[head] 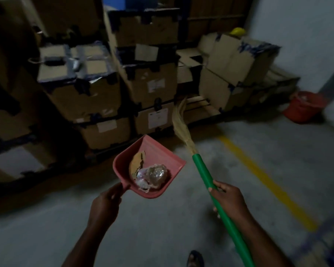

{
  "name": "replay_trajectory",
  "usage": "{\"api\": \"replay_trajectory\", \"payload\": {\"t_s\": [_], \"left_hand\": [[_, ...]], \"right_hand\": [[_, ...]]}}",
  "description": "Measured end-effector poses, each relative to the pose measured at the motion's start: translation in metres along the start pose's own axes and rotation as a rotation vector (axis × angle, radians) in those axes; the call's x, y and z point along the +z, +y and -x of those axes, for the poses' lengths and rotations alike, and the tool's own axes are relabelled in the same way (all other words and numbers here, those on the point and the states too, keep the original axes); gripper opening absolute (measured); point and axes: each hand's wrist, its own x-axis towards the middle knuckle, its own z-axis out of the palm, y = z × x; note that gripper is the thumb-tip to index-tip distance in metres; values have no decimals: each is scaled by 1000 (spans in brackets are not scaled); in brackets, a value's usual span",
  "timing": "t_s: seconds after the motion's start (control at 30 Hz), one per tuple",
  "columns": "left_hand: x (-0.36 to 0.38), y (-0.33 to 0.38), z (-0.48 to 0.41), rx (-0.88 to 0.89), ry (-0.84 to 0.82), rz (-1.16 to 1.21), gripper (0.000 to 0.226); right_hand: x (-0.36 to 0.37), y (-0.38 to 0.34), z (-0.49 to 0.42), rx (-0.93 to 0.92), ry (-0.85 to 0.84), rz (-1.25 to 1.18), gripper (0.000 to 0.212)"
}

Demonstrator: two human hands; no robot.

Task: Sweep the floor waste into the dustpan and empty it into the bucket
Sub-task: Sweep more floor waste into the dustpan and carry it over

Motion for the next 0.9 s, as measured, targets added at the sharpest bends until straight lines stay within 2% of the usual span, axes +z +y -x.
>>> {"api": "replay_trajectory", "payload": {"t_s": [0.2, 0.47, 0.9], "left_hand": [[77, 109, -45, 160, -158, -42, 53], [178, 231, -89, 279, -238, -77, 55], [298, 382, -202, 476, -385, -159, 50]], "right_hand": [[-91, -3, -50, 33, 141, -47, 44], [-203, -5, -102, 47, 302, -87, 45], [-281, 1, -217, 134, 546, -126, 43]]}}
